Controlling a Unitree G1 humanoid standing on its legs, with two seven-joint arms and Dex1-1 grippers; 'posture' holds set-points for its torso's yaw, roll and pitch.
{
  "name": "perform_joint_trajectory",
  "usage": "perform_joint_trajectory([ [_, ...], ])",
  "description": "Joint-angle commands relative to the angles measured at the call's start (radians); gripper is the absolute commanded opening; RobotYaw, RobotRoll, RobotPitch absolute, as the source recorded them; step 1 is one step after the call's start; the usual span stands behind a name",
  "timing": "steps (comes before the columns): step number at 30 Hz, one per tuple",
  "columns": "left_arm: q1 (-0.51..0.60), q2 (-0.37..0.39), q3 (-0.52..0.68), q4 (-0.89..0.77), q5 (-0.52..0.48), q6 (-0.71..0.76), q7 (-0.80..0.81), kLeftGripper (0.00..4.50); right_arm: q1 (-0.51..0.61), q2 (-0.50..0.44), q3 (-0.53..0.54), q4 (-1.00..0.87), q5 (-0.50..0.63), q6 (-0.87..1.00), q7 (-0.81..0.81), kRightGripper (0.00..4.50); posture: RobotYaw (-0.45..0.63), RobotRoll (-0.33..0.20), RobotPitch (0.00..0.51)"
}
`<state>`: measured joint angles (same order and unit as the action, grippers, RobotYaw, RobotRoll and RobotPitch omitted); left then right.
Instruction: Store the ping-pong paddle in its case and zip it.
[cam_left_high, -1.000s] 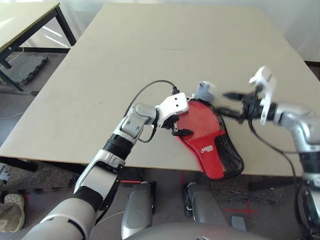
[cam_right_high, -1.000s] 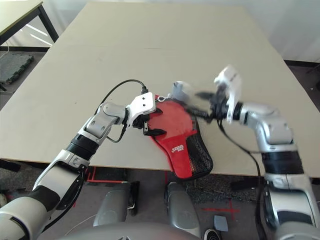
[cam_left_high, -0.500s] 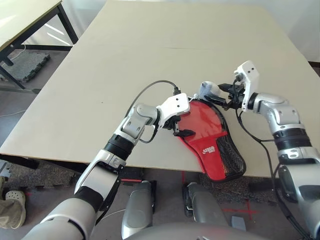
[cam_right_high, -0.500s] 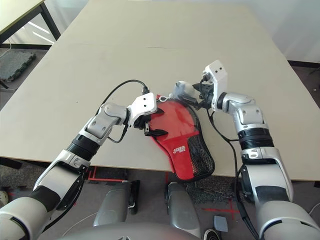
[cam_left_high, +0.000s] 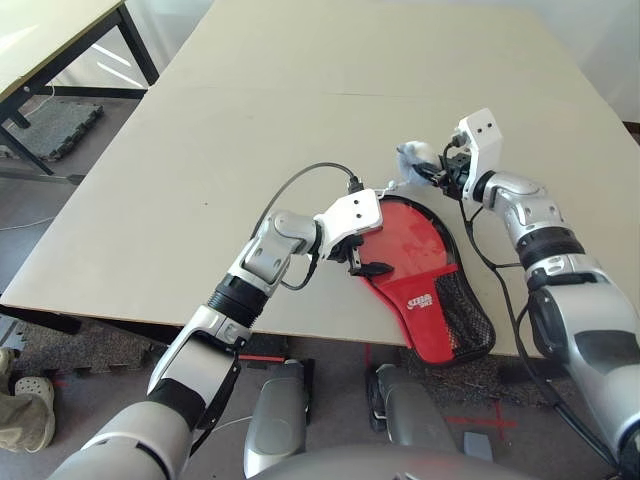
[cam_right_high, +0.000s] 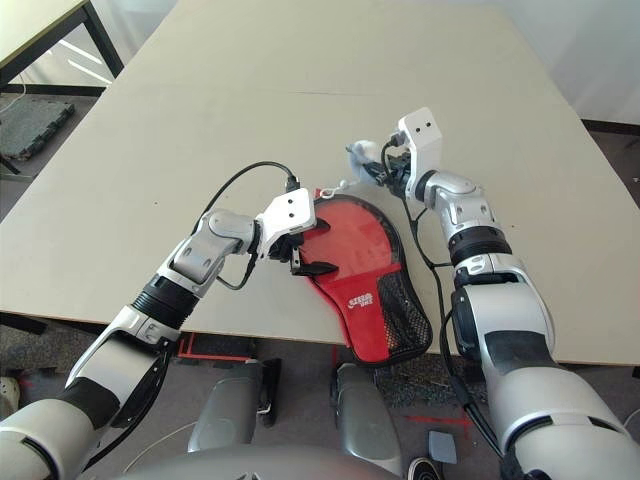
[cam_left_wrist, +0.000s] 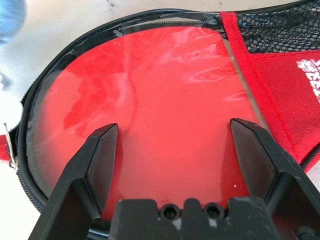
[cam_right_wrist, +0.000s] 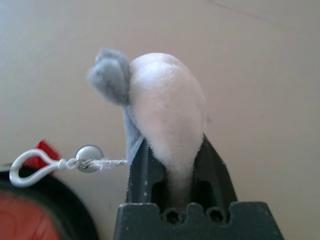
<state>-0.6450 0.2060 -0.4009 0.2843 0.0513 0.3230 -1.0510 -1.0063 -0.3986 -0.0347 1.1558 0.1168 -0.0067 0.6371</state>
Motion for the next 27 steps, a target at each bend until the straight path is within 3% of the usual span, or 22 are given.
perform_joint_trajectory([
  [1, 0.051, 0.003, -0.064, 0.017, 0.019, 0.040, -0.004, 4.50, -0.043, -0.008, -0.027, 0.059, -0.017, -0.039, -0.038, 0.21, 0.16, 0.000, 0.180],
  [14, 0.064, 0.004, -0.075, 0.011, 0.015, 0.046, 0.007, 4.50, -0.043, -0.091, -0.060, 0.102, -0.044, -0.068, -0.057, 0.21, 0.16, 0.000, 0.179],
  [27, -0.001, -0.016, -0.071, 0.132, 0.021, -0.022, -0.003, 4.50, 0.108, -0.235, -0.115, -0.005, -0.013, -0.033, 0.035, 0.21, 0.09, 0.000, 0.181],
])
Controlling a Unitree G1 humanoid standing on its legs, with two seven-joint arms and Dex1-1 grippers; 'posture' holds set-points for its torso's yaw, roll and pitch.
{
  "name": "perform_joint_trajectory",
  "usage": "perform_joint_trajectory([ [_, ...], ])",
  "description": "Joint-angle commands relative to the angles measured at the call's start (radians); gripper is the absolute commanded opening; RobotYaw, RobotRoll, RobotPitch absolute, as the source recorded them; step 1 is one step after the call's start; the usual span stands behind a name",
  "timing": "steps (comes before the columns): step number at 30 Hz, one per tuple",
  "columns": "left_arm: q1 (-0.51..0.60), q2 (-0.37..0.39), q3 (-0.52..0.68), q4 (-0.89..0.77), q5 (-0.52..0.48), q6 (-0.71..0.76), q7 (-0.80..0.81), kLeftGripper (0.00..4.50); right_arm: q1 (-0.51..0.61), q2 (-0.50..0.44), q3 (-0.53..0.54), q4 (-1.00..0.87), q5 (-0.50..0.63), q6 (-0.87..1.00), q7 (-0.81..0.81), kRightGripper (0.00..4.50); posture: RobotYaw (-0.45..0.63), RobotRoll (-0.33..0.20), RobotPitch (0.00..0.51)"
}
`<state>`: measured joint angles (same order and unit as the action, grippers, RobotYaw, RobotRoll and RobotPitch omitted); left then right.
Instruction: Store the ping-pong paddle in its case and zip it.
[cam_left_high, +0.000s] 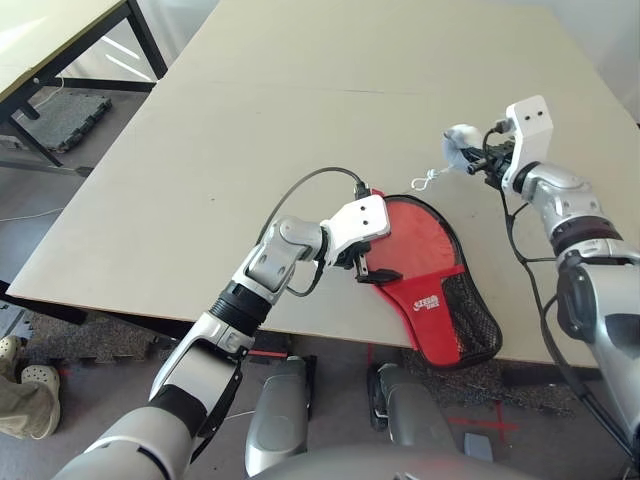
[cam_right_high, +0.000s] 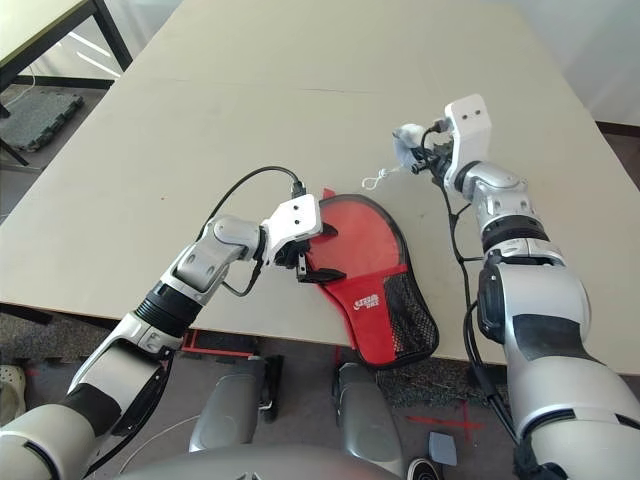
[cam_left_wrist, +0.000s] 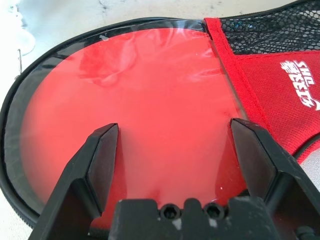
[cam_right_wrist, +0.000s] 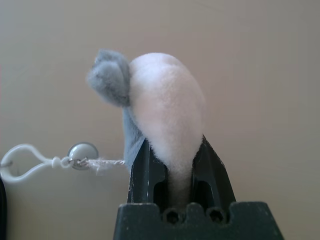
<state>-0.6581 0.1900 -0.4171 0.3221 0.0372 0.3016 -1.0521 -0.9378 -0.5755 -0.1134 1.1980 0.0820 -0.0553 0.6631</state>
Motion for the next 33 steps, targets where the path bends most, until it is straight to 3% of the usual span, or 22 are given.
perform_joint_trajectory([
  [1, 0.005, -0.003, -0.054, 0.109, 0.037, -0.009, -0.002, 4.50, 0.056, -0.068, -0.041, -0.062, 0.024, 0.022, 0.015, 0.21, 0.09, 0.000, 0.181],
  [7, -0.034, -0.016, -0.047, 0.181, 0.043, -0.050, -0.008, 4.50, 0.164, -0.122, -0.061, -0.198, 0.059, 0.095, 0.073, 0.21, 0.07, 0.000, 0.174],
  [13, -0.044, -0.014, -0.045, 0.211, 0.046, -0.071, -0.012, 4.50, 0.344, -0.181, -0.080, -0.445, 0.125, 0.245, 0.168, 0.21, 0.06, 0.000, 0.169],
  [25, -0.065, -0.022, -0.044, 0.261, 0.051, -0.097, -0.014, 4.50, 0.837, -0.367, -0.114, -1.027, 0.414, 0.704, 0.527, 0.20, 0.03, 0.000, 0.168],
  [33, -0.083, -0.033, -0.041, 0.287, 0.054, -0.108, -0.010, 4.50, 0.963, -0.426, -0.068, -1.188, 0.502, 0.841, 0.641, 0.19, 0.03, 0.000, 0.159],
])
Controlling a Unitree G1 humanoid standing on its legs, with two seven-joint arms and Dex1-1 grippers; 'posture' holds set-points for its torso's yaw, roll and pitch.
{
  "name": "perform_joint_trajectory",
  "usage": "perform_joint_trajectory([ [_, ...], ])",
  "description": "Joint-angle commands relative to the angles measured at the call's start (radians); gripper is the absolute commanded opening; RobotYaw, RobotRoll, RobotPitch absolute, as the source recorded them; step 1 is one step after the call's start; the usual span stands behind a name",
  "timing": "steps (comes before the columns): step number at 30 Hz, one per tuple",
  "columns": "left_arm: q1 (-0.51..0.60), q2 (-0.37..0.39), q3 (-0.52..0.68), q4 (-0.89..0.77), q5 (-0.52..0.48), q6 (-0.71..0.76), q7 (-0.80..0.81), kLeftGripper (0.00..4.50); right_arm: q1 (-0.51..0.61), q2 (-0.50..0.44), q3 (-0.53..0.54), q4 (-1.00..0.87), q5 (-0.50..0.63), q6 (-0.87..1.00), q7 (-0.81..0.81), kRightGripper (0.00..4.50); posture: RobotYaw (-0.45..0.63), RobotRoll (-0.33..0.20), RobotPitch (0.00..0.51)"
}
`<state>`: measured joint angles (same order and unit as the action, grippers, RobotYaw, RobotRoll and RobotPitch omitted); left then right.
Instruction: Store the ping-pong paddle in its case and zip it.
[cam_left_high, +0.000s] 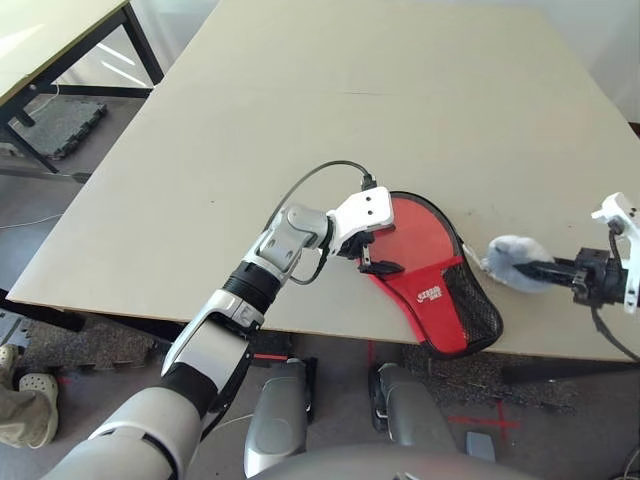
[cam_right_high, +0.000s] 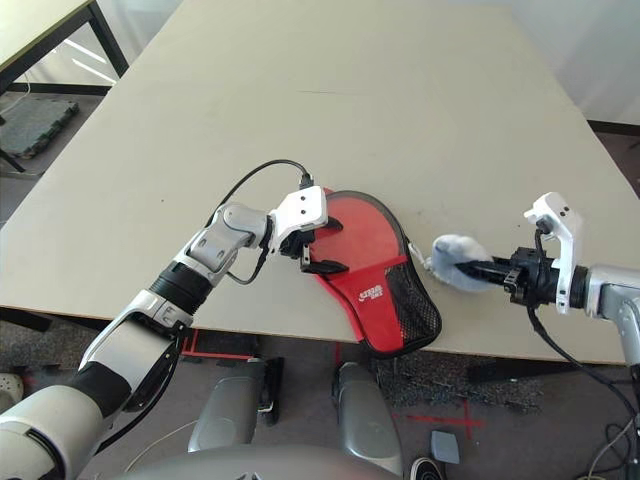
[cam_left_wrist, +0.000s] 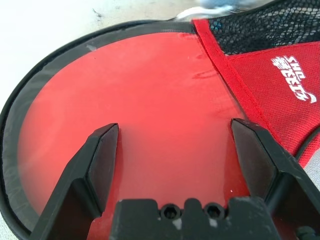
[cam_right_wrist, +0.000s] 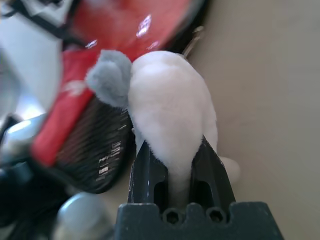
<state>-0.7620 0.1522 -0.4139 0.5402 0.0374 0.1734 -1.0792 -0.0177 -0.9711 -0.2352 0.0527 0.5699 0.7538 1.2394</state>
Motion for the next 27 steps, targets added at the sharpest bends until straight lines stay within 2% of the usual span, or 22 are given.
perform_joint_trajectory([
  [1, 0.020, 0.005, -0.043, 0.070, 0.054, 0.020, 0.018, 4.50, 0.056, -0.040, 0.065, -0.043, 0.012, 0.032, 0.081, 0.19, 0.03, 0.000, 0.158],
  [11, 0.027, 0.006, -0.041, 0.064, 0.054, 0.019, 0.019, 4.50, 0.197, -0.170, 0.145, -0.046, -0.028, -0.005, 0.193, 0.19, 0.04, 0.000, 0.150],
  [21, 0.026, 0.001, -0.044, 0.065, 0.053, 0.017, 0.021, 4.50, 0.354, -0.274, 0.120, 0.103, -0.119, -0.132, 0.205, 0.18, 0.03, 0.000, 0.147],
  [25, 0.026, -0.002, -0.046, 0.063, 0.050, 0.019, 0.020, 4.50, 0.333, -0.244, 0.048, 0.131, -0.074, -0.140, 0.164, 0.18, 0.03, 0.000, 0.148],
  [26, 0.025, -0.002, -0.046, 0.063, 0.049, 0.019, 0.020, 4.50, 0.310, -0.232, 0.020, 0.137, -0.051, -0.131, 0.156, 0.91, 0.03, 0.000, 0.150],
  [27, 0.025, -0.002, -0.046, 0.063, 0.049, 0.019, 0.020, 4.50, 0.279, -0.224, -0.014, 0.146, -0.015, -0.101, 0.154, 1.17, 0.03, 0.000, 0.150],
])
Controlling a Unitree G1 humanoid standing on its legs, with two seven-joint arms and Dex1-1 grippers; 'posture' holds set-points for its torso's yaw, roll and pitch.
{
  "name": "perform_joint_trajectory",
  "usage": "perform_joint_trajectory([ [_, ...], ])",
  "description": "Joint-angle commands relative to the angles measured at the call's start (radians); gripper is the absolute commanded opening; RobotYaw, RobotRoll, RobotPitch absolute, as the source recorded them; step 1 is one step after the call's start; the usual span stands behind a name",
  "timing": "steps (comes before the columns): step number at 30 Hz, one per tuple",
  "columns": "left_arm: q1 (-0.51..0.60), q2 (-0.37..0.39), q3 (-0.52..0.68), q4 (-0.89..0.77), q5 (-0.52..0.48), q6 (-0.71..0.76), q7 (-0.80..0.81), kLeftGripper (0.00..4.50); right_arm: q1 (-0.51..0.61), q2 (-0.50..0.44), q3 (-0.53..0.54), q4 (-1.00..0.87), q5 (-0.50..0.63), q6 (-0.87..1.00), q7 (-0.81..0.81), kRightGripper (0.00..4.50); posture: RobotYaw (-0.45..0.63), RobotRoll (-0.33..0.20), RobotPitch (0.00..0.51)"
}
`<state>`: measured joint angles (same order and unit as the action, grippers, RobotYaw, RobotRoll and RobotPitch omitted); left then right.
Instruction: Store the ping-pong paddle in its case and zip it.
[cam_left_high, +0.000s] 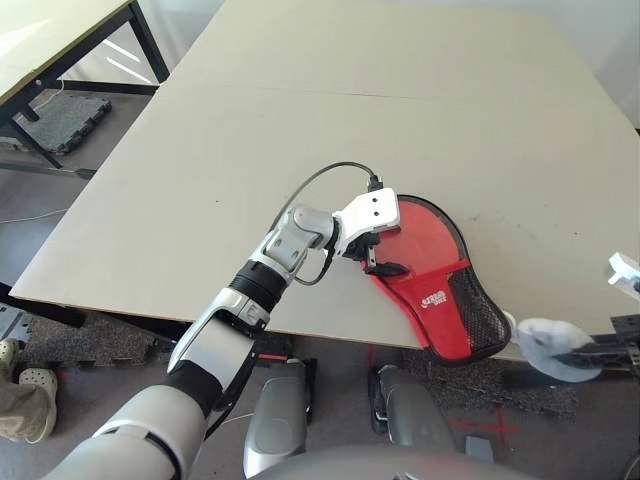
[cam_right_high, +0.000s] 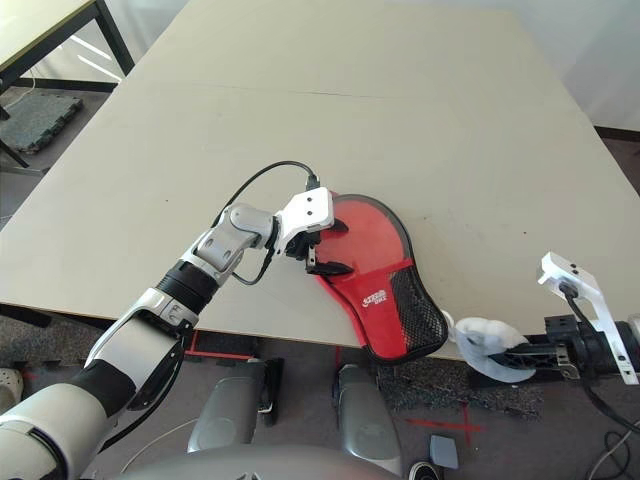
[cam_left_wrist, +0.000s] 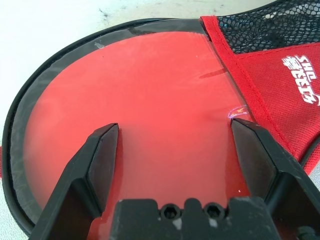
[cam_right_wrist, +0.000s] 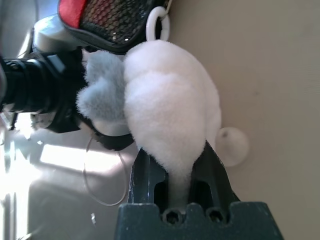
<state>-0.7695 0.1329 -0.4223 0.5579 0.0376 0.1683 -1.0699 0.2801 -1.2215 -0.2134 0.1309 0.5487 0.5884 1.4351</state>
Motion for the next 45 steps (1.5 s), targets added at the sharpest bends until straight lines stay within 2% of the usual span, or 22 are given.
perform_joint_trajectory([
  [1, 0.032, 0.017, -0.037, 0.044, 0.048, 0.025, 0.010, 4.50, -0.050, 0.033, -0.068, 0.076, 0.035, 0.088, -0.043, 1.61, 0.03, 0.000, 0.150],
  [3, 0.033, 0.020, -0.035, 0.038, 0.045, 0.029, 0.008, 4.50, -0.125, 0.050, -0.135, 0.097, 0.092, 0.134, -0.056, 2.32, 0.03, 0.000, 0.150],
  [5, 0.030, 0.023, -0.026, 0.031, 0.039, 0.035, 0.008, 4.50, -0.273, 0.081, -0.228, 0.145, 0.184, 0.219, -0.108, 3.21, 0.03, 0.000, 0.151],
  [8, 0.027, 0.027, -0.015, 0.021, 0.033, 0.042, 0.009, 4.50, -0.409, 0.112, -0.301, 0.189, 0.243, 0.285, -0.166, 4.26, 0.03, 0.000, 0.151],
  [9, 0.026, 0.029, -0.007, 0.014, 0.028, 0.048, 0.011, 4.50, -0.450, 0.130, -0.318, 0.200, 0.248, 0.282, -0.197, 4.47, 0.03, 0.000, 0.151],
  [13, 0.033, 0.042, 0.047, -0.048, -0.016, 0.106, 0.022, 4.50, -0.512, 0.210, -0.320, 0.159, 0.271, 0.311, -0.266, 4.47, 0.05, 0.000, 0.150],
  [19, 0.057, 0.078, 0.144, -0.132, -0.067, 0.192, 0.084, 4.50, -0.639, 0.381, -0.294, 0.264, 0.071, -0.022, -0.536, 4.47, 0.06, 0.000, 0.148],
  [24, 0.076, 0.097, 0.266, -0.177, -0.124, 0.266, 0.193, 4.50, -0.692, 0.498, -0.294, 0.323, 0.026, -0.160, -0.628, 4.47, 0.07, 0.000, 0.147],
  [28, 0.104, 0.078, 0.395, -0.213, -0.183, 0.254, 0.318, 4.50, -0.741, 0.571, -0.303, 0.410, -0.035, -0.310, -0.741, 4.47, 0.08, 0.000, 0.144],
  [31, 0.151, 0.063, 0.519, -0.201, -0.183, 0.179, 0.516, 4.50, -0.782, 0.615, -0.302, 0.509, -0.113, -0.477, -0.881, 4.47, 0.09, 0.000, 0.141],
  [37, 0.227, 0.061, 0.649, -0.139, -0.148, -0.041, 0.810, 4.50, -0.833, 0.625, -0.307, 0.685, -0.245, -0.745, -1.159, 4.47, 0.10, 0.000, 0.144],
  [45, 0.212, 0.082, 0.738, 0.072, -0.158, -0.326, 0.974, 4.50, -0.816, 0.671, -0.298, 0.744, -0.290, -0.870, -1.322, 4.47, 0.09, 0.000, 0.138],
])
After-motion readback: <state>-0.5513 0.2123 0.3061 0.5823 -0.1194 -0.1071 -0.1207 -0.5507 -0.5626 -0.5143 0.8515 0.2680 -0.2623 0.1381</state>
